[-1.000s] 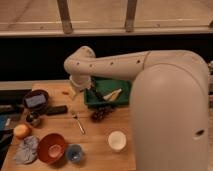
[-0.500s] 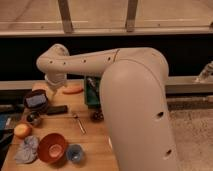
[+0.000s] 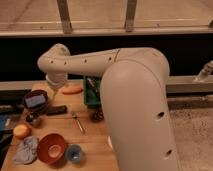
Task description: Place sponge in purple bowl
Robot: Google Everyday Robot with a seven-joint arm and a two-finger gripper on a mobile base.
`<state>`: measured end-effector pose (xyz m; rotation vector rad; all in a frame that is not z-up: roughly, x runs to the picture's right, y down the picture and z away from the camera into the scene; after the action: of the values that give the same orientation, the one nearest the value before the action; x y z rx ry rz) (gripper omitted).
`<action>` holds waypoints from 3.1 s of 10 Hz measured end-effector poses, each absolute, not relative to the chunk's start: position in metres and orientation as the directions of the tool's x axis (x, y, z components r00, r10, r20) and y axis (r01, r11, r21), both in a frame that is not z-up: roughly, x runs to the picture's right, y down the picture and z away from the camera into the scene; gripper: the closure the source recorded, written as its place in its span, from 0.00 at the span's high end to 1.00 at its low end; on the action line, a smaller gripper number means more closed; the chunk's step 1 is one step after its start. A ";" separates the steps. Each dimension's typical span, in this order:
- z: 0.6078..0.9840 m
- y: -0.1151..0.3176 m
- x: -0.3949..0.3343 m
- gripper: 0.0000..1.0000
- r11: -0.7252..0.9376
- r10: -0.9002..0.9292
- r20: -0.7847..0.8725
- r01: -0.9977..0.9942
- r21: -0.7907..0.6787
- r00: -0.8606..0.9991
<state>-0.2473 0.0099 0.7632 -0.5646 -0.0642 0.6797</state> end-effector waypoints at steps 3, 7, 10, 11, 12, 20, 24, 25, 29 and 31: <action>0.777 0.012 -0.266 0.62 0.657 0.580 -0.102 -0.538 -0.528 0.808; 0.799 0.000 -0.328 0.62 0.714 0.494 -0.042 -0.433 -0.551 0.868; 0.823 -0.008 -0.366 0.62 0.738 0.434 0.004 -0.353 -0.575 0.901; 0.831 -0.008 -0.380 0.62 0.741 0.415 0.020 -0.325 -0.588 0.910; 0.836 -0.005 -0.392 0.62 0.739 0.401 0.041 -0.297 -0.605 0.915; 0.849 0.011 -0.405 0.62 0.722 0.366 0.124 -0.197 -0.663 0.922; 0.863 0.028 -0.412 0.62 0.711 0.362 0.121 -0.190 -0.677 0.924; 0.865 0.029 -0.413 0.62 0.710 0.361 0.123 -0.186 -0.679 0.924; 0.883 0.038 -0.426 0.62 0.691 0.348 0.144 -0.149 -0.708 0.926; 0.897 0.039 -0.431 0.62 0.681 0.342 0.152 -0.133 -0.720 0.927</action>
<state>-0.4309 0.0391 0.8971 -0.7788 -0.2855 0.2704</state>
